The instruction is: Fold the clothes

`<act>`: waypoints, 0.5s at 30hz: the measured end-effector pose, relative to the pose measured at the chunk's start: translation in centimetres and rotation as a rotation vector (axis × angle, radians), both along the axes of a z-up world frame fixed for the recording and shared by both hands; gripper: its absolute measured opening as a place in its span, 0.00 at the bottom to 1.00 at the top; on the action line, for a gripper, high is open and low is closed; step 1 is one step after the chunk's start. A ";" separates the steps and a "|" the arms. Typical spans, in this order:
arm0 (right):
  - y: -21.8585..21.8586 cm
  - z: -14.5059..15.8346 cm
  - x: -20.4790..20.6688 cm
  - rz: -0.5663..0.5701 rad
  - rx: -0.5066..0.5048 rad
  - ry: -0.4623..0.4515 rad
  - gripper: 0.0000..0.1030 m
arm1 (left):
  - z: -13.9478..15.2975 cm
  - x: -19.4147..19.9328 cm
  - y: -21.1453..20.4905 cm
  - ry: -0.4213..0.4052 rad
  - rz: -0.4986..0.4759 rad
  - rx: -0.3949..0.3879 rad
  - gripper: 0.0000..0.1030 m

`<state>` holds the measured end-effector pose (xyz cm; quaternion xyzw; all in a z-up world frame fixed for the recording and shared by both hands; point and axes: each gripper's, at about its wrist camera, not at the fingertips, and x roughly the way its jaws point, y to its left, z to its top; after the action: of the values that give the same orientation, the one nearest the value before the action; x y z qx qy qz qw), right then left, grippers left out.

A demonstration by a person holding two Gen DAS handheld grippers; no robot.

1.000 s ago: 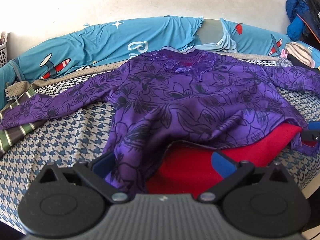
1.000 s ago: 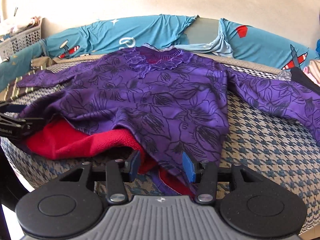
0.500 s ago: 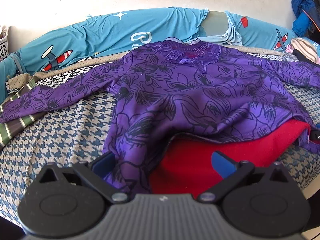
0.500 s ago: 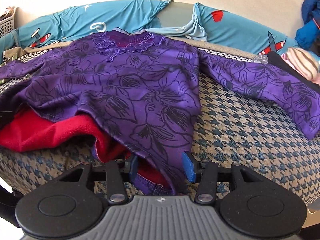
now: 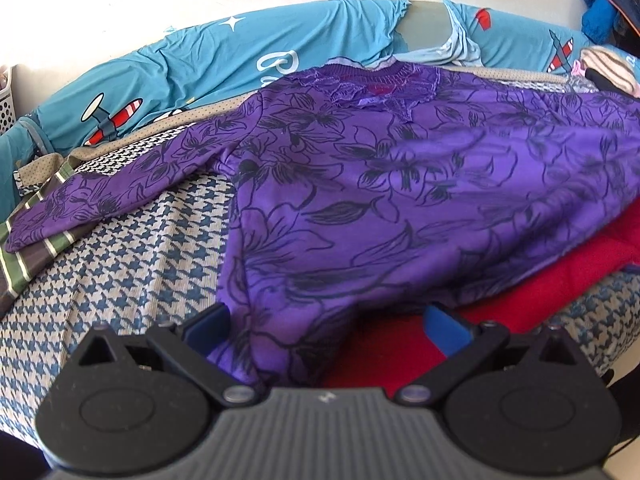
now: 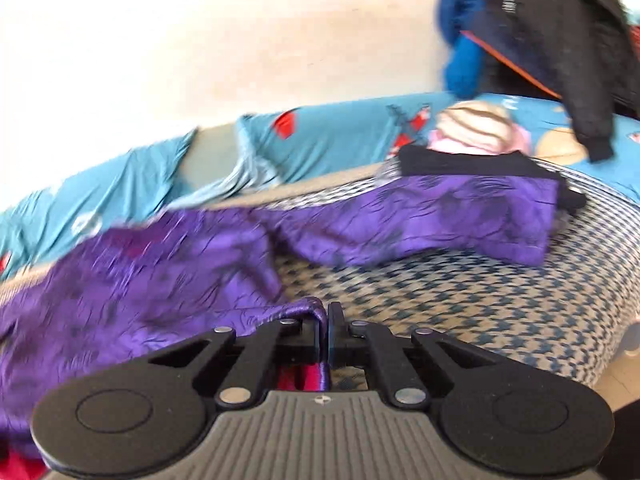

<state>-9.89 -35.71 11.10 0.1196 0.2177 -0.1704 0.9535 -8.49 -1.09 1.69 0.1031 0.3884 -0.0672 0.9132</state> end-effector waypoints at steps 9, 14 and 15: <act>-1.6 -0.2 0.3 -0.114 0.024 0.016 0.07 | -0.6 -0.3 -0.3 0.005 0.026 0.069 1.00; -0.6 -0.7 0.4 -0.038 -0.017 0.079 0.32 | 0.0 0.7 1.8 0.007 0.189 0.044 1.00; -0.4 -0.7 0.4 -0.029 -0.022 0.078 0.34 | 0.1 0.9 2.2 0.009 0.216 0.043 1.00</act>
<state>-9.53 -36.15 10.38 0.1056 0.2510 -0.1912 0.9430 -7.54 1.08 1.76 0.0800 0.4026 0.0393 0.9110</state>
